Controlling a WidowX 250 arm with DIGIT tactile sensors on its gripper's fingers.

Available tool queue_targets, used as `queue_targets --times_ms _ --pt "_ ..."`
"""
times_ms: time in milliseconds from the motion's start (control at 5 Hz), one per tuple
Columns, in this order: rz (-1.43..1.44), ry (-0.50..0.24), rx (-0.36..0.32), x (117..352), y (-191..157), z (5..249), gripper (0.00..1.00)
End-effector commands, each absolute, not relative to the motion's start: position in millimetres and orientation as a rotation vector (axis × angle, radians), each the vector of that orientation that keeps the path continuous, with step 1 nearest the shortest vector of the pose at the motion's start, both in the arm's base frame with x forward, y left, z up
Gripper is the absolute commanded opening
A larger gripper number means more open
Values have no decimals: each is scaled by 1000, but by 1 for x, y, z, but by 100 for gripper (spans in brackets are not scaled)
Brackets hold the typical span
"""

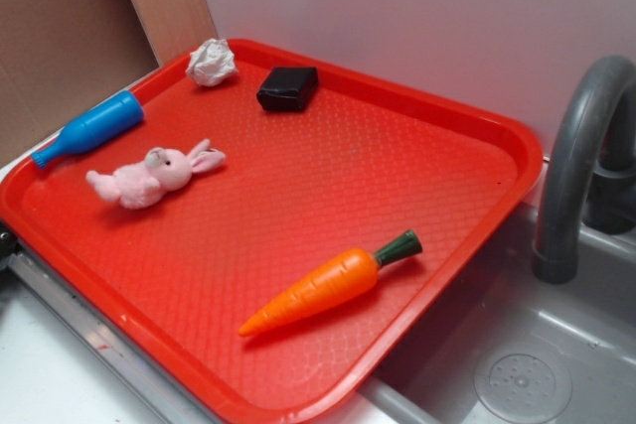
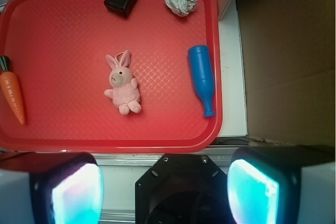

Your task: Grab the white paper.

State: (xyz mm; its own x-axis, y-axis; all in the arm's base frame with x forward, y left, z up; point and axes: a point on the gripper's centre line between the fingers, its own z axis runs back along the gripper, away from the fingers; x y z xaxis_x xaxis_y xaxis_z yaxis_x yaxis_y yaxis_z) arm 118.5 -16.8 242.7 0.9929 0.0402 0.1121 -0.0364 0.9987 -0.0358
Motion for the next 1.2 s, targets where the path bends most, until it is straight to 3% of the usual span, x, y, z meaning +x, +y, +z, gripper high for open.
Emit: queue_targets --times_ms 0,400,600,800,1000 --pt "38 -113 -34 119 -17 243 100" --pt "95 -111 -68 162 -6 228 100" --pt "88 -120 -41 204 7 204 100" --pt "-163 -157 22 252 -2 165 100" --pt "-312 -173 74 278 -22 130 100"
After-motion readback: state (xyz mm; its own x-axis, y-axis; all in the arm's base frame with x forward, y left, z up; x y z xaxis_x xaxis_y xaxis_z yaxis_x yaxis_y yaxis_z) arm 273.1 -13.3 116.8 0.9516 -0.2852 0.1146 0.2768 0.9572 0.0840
